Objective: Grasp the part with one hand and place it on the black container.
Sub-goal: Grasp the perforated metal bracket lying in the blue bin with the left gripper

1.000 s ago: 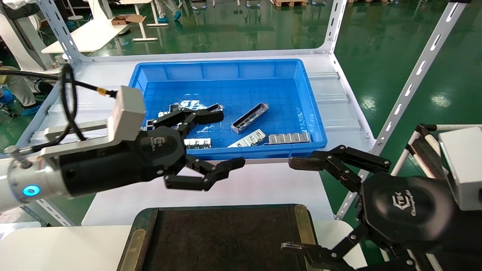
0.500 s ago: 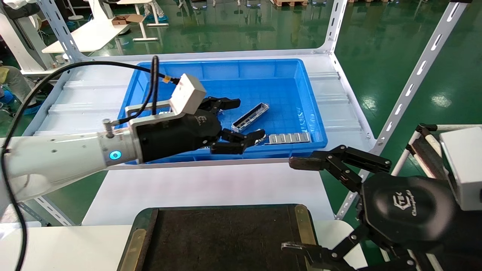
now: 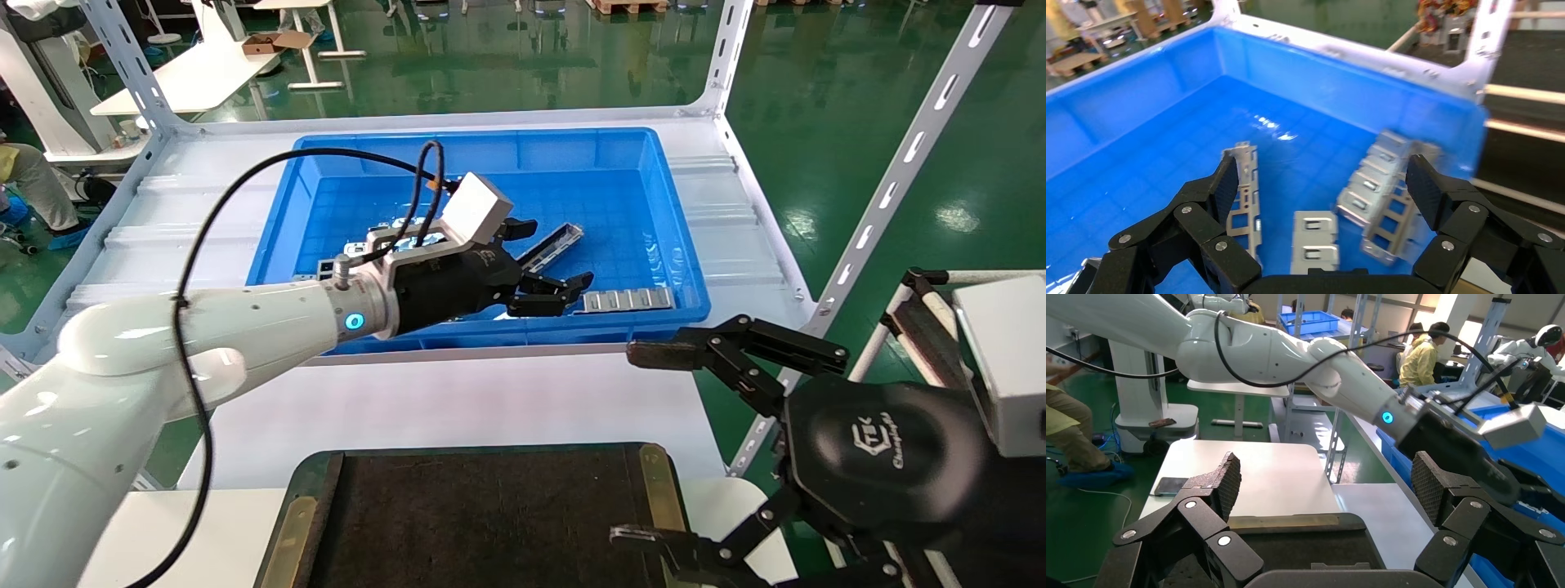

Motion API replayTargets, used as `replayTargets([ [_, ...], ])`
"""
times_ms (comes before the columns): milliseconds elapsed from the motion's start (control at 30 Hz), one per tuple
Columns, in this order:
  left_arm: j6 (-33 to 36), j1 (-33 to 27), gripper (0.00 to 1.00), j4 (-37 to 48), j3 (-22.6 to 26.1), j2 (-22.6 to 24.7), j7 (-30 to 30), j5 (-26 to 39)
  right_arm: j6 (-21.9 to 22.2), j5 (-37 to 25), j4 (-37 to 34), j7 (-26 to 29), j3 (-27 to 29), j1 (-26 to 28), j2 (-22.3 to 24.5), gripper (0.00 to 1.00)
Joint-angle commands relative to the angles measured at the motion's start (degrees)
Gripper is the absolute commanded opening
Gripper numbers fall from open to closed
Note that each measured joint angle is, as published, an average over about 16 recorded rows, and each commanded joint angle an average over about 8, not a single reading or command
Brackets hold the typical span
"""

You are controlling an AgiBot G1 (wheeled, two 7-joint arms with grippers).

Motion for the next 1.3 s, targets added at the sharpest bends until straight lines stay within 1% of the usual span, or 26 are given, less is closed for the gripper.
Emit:
replayTargets([
  [33, -1.62, -0.71, 1.00, 2.89, -0.13, 1.58, 1.61, 0.22, 0.00, 0.00, 0.00, 0.00, 0.00, 0.00, 0.00, 1.00],
  [267, -4.49, -1.99, 1.00, 7.67, 1.06, 2.86, 4.44, -1.42, 0.01, 0.01, 0.00, -0.01, -0.02, 0.00, 0.01, 1.00],
  [567, -7.22, -2.90, 1.00, 9.56, 4.59, 3.14, 4.23, -3.97, 0.02, 0.03, 0.00, -0.02, -0.04, 0.01, 0.01, 1.00],
  [600, -7.56, -2.94, 1.00, 9.56, 5.02, 3.16, 4.12, -4.24, 0.02, 0.03, 0.00, -0.02, -0.04, 0.01, 0.02, 0.98],
  [633, -7.90, -2.96, 1.00, 9.53, 5.48, 3.17, 3.99, -4.54, 0.02, 0.03, 0.00, -0.02, -0.04, 0.01, 0.02, 0.90],
  [667, -8.24, -2.98, 0.95, 9.49, 5.94, 3.18, 3.85, -4.84, 0.02, 0.03, 0.00, -0.02, -0.04, 0.01, 0.02, 0.80],
  [700, -8.55, -2.99, 0.87, 9.43, 6.39, 3.19, 3.69, -5.14, 0.02, 0.03, 0.00, -0.02, -0.05, 0.01, 0.02, 0.67],
  [833, -9.74, -3.01, 0.37, 9.10, 8.33, 3.23, 2.89, -6.35, 0.02, 0.04, 0.00, -0.03, -0.05, 0.01, 0.02, 0.17],
  [867, -10.03, -3.01, 0.25, 9.01, 8.85, 3.24, 2.66, -6.64, 0.02, 0.04, 0.00, -0.03, -0.06, 0.01, 0.02, 0.06],
  [900, -10.31, -3.02, 0.12, 8.92, 9.35, 3.24, 2.44, -6.93, 0.02, 0.04, 0.00, -0.03, -0.06, 0.01, 0.02, 0.02],
  [933, -10.61, -3.02, 0.04, 8.83, 9.88, 3.25, 2.21, -7.21, 0.02, 0.04, 0.00, -0.03, -0.06, 0.01, 0.02, 0.00],
  [967, -10.92, -3.02, 0.01, 8.74, 10.41, 3.26, 1.98, -7.49, 0.03, 0.04, 0.00, -0.03, -0.06, 0.01, 0.02, 0.00],
  [1300, -14.29, -2.80, 0.00, 7.79, 15.52, 3.28, 0.31, -10.37, 0.03, 0.06, 0.00, -0.04, -0.08, 0.02, 0.03, 0.00],
])
